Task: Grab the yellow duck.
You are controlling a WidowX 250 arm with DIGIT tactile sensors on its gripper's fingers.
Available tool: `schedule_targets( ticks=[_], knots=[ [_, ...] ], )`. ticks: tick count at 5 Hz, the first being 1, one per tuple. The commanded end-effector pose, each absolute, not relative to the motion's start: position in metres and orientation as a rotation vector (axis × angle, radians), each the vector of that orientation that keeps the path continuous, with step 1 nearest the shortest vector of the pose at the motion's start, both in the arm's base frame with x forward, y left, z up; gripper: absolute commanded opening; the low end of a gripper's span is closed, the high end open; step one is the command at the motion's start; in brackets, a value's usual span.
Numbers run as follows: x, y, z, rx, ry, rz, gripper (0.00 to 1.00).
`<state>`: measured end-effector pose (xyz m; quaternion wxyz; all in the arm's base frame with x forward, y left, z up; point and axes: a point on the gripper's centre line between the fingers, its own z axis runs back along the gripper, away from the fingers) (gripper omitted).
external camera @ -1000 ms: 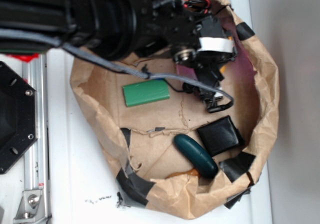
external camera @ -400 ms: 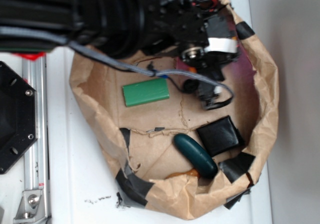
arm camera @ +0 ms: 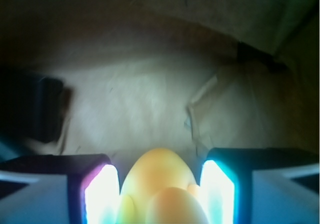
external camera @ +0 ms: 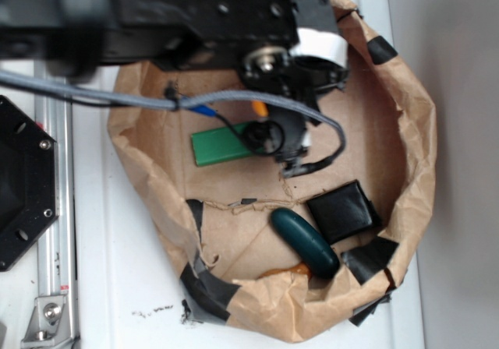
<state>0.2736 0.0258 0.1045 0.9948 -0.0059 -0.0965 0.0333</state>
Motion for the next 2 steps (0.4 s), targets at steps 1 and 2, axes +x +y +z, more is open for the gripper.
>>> schedule_targets(
  ticks=[1,2],
  knots=[
    [0.2714,0.0141,0.1529,-0.023,-0.183,-0.020,0.00],
    [0.2713,0.0081,0.1458,-0.006,-0.196,-0.040,0.00]
  ],
)
